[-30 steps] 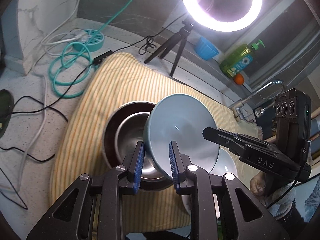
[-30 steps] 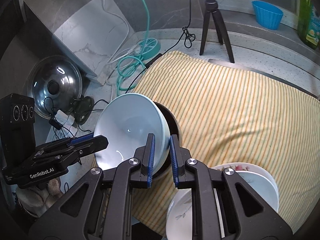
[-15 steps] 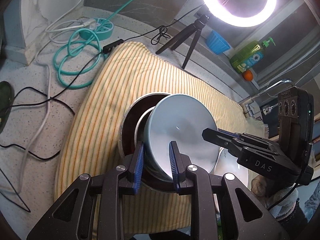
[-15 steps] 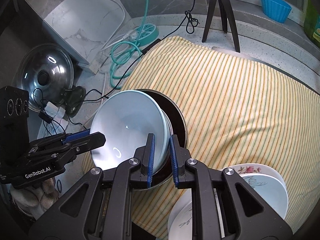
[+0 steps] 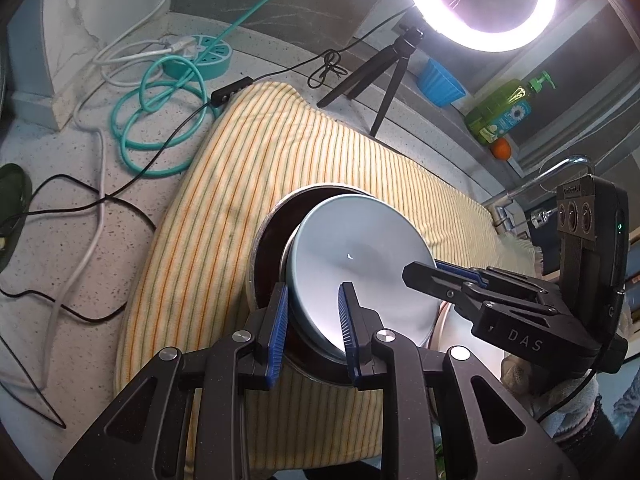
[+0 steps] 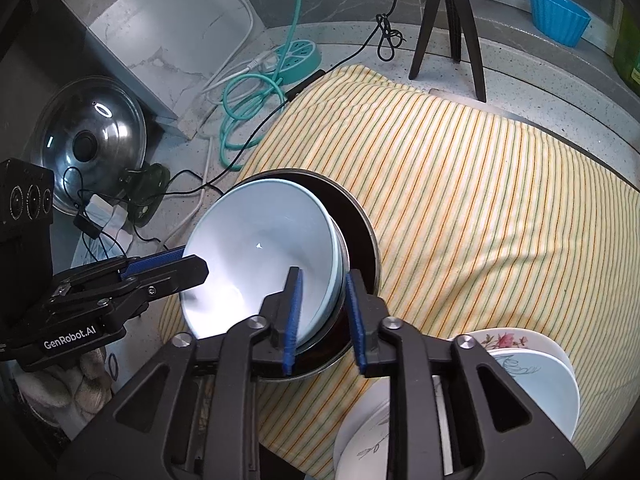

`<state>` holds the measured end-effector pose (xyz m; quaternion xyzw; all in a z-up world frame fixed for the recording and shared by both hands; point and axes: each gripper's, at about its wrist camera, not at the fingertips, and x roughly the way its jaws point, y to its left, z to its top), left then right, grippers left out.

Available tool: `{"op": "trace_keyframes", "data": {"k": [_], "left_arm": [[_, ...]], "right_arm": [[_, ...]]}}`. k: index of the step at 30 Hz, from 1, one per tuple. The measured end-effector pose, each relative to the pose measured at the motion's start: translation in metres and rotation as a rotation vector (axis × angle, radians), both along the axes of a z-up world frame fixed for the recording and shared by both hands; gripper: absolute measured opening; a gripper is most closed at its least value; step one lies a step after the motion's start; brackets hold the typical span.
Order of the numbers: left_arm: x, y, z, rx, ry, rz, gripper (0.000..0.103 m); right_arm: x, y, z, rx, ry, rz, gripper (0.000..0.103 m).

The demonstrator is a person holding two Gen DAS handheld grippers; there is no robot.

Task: Organize plates and bowls
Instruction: 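Open both grippers and release the pale blue bowl, then close both grippers on the rim of the nested bowl stack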

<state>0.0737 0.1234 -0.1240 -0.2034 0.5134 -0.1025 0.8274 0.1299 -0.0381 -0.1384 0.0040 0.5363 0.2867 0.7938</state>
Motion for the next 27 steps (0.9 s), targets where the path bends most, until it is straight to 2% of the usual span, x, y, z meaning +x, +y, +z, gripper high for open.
{"op": "trace_keyframes", "data": {"k": [1, 2, 9, 17, 20, 27], "left_arm": [[0.0, 0.001, 0.001, -0.001, -0.002, 0.003, 0.026], [-0.001, 0.002, 0.001, 0.0, -0.002, 0.007, 0.027], [-0.006, 0.009, 0.007, -0.012, -0.024, 0.032, 0.027], [-0.016, 0.029, 0.007, -0.043, -0.039, 0.106, 0.027], [-0.018, 0.037, 0.001, -0.059, -0.024, 0.132, 0.035], [-0.018, 0.041, -0.011, -0.043, 0.001, 0.144, 0.035]], "right_arm": [[-0.001, -0.002, 0.001, 0.01, -0.002, -0.004, 0.042], [-0.001, -0.004, 0.002, 0.018, -0.007, -0.007, 0.046], [-0.006, -0.019, 0.013, 0.072, -0.027, -0.035, 0.046], [-0.011, -0.048, 0.012, 0.142, -0.013, -0.119, 0.058], [-0.011, -0.058, 0.01, 0.137, -0.014, -0.148, 0.064], [-0.006, -0.071, -0.001, 0.15, 0.027, -0.183, 0.065]]}}
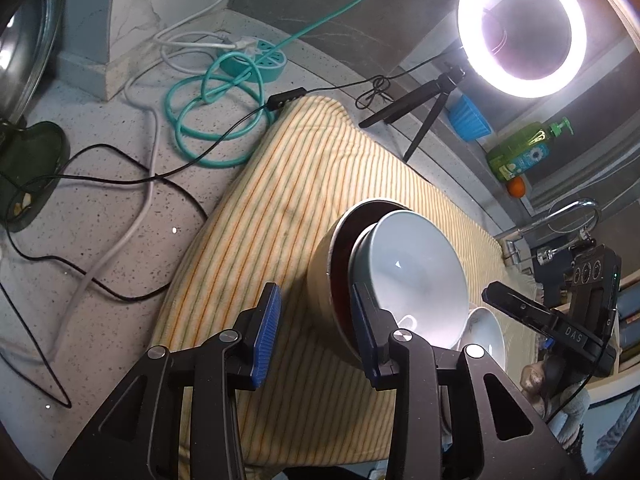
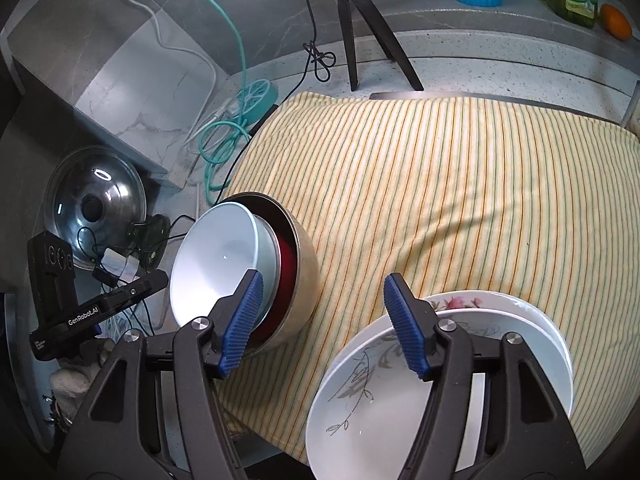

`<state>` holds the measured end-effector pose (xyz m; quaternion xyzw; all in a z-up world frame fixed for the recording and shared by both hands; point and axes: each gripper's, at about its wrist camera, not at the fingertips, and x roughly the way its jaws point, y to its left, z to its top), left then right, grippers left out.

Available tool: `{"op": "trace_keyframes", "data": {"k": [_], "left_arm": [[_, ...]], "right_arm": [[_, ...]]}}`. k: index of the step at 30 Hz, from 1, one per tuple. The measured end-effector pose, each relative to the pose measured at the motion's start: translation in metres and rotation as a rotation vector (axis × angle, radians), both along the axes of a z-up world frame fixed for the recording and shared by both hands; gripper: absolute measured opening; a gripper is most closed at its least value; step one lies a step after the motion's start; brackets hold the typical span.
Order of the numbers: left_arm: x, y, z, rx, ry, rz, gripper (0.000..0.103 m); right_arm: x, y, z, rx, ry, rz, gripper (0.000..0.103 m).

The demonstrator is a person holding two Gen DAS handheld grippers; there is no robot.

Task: Organize plates and bowls
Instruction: 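Close both grippers on the rim of the nested bowl stack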

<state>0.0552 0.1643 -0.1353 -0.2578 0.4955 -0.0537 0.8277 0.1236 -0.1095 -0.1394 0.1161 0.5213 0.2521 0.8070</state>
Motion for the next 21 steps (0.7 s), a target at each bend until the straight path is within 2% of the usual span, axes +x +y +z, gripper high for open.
{"op": "trace_keyframes", "data": {"k": [3, 5, 7, 10, 18, 21], "left_arm": [[0.002, 0.0, -0.004, 0.003, 0.003, 0.0, 0.035], [0.003, -0.001, -0.006, -0.001, 0.005, 0.0, 0.034], [0.005, -0.002, -0.008, 0.002, 0.009, -0.008, 0.034], [0.006, -0.003, -0.012, 0.0, 0.018, -0.01, 0.032], [0.011, -0.004, -0.017, -0.009, 0.03, -0.01, 0.032], [0.014, -0.006, -0.02, -0.007, 0.036, -0.021, 0.029]], "right_arm": [[0.002, 0.002, -0.003, 0.009, 0.013, 0.005, 0.064], [0.002, 0.005, -0.005, 0.016, 0.022, 0.017, 0.055], [0.001, 0.01, -0.008, 0.013, 0.026, 0.031, 0.053], [0.002, 0.014, -0.012, 0.013, 0.04, 0.042, 0.044], [0.008, 0.021, -0.026, 0.011, 0.083, 0.05, 0.033], [0.009, 0.025, -0.029, 0.001, 0.089, 0.06, 0.025]]}}
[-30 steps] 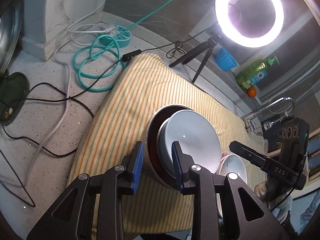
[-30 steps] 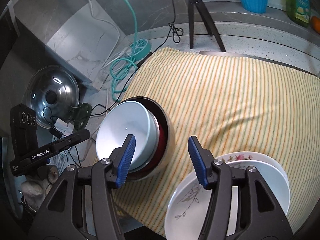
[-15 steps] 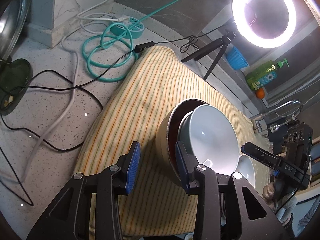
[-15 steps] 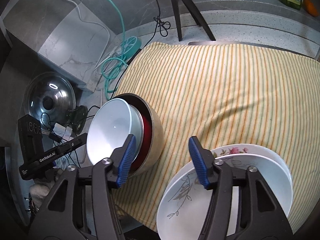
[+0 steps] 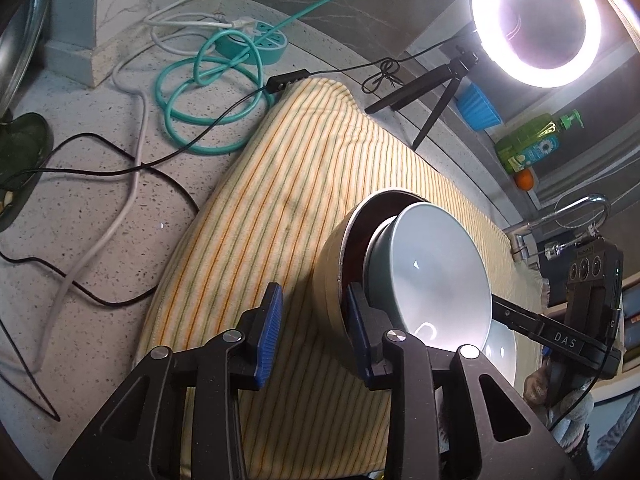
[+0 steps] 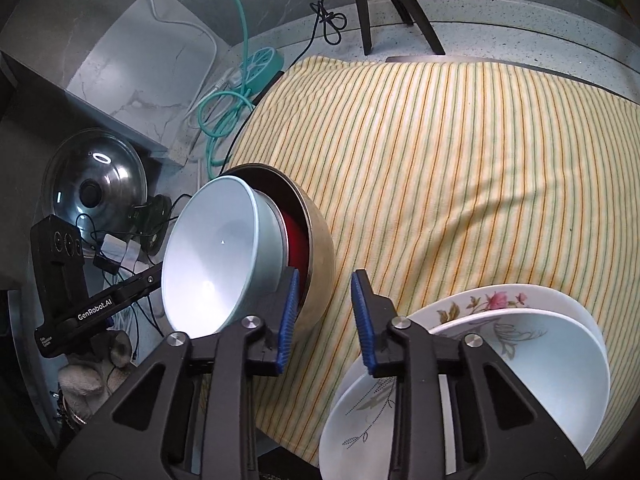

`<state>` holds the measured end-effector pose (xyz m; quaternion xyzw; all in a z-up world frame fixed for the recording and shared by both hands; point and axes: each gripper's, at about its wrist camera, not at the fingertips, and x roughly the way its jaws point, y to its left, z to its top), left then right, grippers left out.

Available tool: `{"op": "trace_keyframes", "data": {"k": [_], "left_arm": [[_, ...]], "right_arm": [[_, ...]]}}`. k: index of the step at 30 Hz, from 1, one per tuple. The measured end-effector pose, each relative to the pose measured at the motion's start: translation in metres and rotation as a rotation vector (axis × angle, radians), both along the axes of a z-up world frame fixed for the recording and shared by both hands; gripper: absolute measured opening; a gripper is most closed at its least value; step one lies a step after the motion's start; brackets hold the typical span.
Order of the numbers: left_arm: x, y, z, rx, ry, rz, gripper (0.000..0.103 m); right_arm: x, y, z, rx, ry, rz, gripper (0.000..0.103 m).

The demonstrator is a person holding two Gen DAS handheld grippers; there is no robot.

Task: Organize plates and bowls
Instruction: 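Close both grippers on the rim of the nested bowl stack, then lift the nested bowl stack and carry it over the white plate stack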

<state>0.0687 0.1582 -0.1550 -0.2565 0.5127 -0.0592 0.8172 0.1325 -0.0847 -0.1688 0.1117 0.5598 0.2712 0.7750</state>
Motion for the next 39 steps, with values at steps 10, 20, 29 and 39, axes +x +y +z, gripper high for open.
{"op": "trace_keyframes", "data": {"k": [10, 20, 29, 39], "left_arm": [[0.008, -0.003, -0.005, -0.016, 0.011, -0.018, 0.02], [0.008, -0.01, -0.001, 0.007, 0.008, -0.034, 0.01], [0.005, -0.013, 0.01, 0.006, -0.012, -0.033, 0.01], [0.003, -0.03, 0.032, -0.001, -0.054, -0.064, 0.01]], "right_arm": [[0.002, 0.013, -0.002, -0.01, 0.01, 0.024, 0.014], [0.004, 0.016, 0.0, -0.025, 0.01, 0.026, 0.014], [0.002, 0.009, 0.013, -0.019, -0.01, 0.027, 0.014], [-0.009, -0.016, 0.034, 0.006, -0.033, 0.009, 0.014]]}}
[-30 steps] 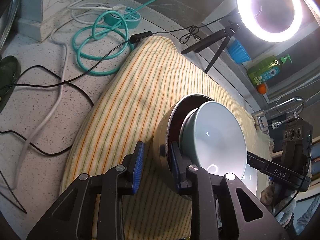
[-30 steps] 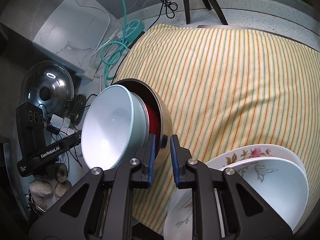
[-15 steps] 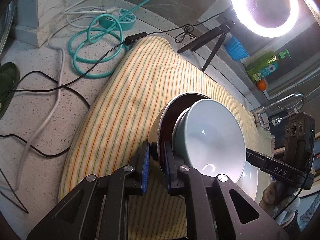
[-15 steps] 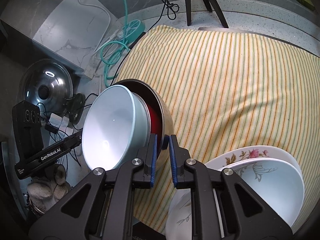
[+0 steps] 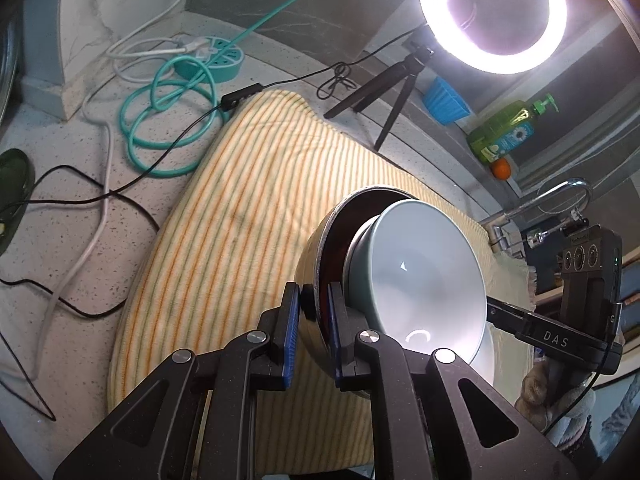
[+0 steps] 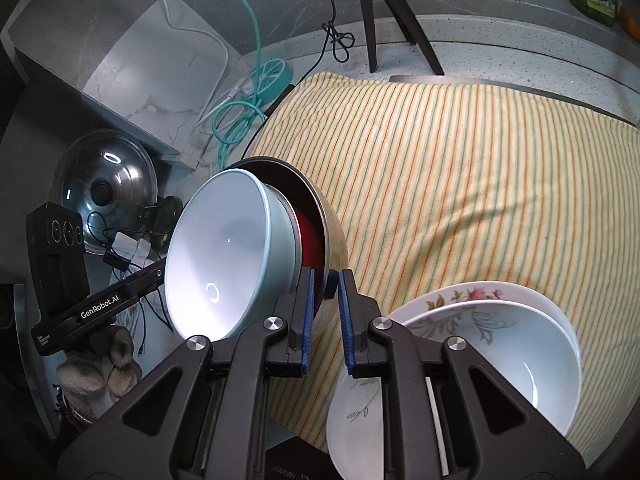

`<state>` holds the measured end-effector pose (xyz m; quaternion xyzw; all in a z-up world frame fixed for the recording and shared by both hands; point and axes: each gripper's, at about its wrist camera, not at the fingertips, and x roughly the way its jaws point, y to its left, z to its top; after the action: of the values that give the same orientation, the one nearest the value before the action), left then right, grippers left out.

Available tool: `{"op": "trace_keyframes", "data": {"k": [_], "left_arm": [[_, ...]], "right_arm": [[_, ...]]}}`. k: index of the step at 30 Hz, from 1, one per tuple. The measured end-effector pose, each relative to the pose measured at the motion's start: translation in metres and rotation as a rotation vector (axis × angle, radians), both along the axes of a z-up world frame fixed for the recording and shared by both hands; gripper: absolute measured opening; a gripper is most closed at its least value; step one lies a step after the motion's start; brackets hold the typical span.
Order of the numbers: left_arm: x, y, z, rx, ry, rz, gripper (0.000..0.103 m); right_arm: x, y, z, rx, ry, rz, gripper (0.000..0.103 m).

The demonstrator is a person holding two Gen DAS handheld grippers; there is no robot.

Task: Organize plates and bowls
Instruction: 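Lift the nested bowl stack and carry it over the white plate stack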

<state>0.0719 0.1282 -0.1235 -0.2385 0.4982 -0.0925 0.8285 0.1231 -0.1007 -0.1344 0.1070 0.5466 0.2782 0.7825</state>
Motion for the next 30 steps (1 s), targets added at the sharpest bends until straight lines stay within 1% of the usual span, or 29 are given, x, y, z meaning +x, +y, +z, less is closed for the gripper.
{"op": "trace_keyframes", "data": {"k": [10, 14, 23, 30], "left_arm": [[-0.003, -0.032, 0.023, -0.021, -0.051, -0.058, 0.01], [-0.005, -0.048, 0.027, -0.03, -0.059, -0.087, 0.01], [-0.014, -0.096, 0.028, -0.037, -0.055, -0.157, 0.011], [-0.027, -0.122, 0.022, -0.039, -0.044, -0.163, 0.011]], "right_arm": [[-0.017, -0.045, 0.02, 0.024, -0.024, -0.053, 0.014], [-0.028, -0.067, 0.025, 0.025, -0.028, -0.076, 0.014], [-0.048, -0.119, 0.02, 0.023, -0.009, -0.131, 0.014], [-0.062, -0.148, 0.013, 0.019, 0.005, -0.141, 0.014]]}}
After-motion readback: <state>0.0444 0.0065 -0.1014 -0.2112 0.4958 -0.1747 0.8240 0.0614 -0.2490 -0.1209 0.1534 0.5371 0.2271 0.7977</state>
